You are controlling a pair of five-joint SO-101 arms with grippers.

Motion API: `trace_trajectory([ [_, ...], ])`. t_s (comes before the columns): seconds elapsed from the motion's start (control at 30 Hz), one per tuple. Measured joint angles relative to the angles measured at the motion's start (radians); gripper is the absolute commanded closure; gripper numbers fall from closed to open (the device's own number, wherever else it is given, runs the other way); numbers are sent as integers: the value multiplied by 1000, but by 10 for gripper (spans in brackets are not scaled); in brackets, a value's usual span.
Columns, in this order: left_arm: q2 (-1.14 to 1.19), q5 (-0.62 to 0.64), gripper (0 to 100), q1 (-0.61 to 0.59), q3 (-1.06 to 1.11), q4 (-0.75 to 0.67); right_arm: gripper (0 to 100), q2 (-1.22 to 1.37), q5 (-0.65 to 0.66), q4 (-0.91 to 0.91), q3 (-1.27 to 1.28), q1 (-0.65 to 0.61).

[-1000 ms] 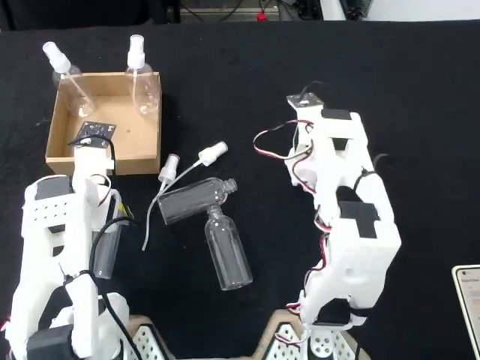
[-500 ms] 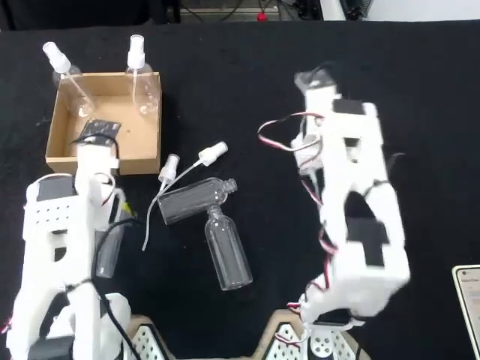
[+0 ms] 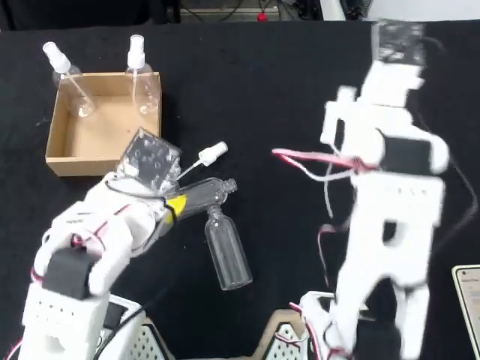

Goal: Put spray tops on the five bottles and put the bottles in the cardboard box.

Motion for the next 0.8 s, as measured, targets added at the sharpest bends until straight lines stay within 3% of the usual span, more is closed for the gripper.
trace_trajectory([
  [0.13,-98,0,935,21,95,-106,987,-86,-137,0,-64,-38],
  [0.23,-181,5,935,23,167,-199,987,-100,-190,0,-97,-147],
  [0.47,-405,196,935,23,390,-356,987,-100,-207,-103,-104,-396],
  [0.63,-566,281,935,23,476,-371,987,-104,-207,-241,-107,-493],
  [0.8,-565,353,935,23,525,-422,987,-104,-207,-387,-109,-560],
])
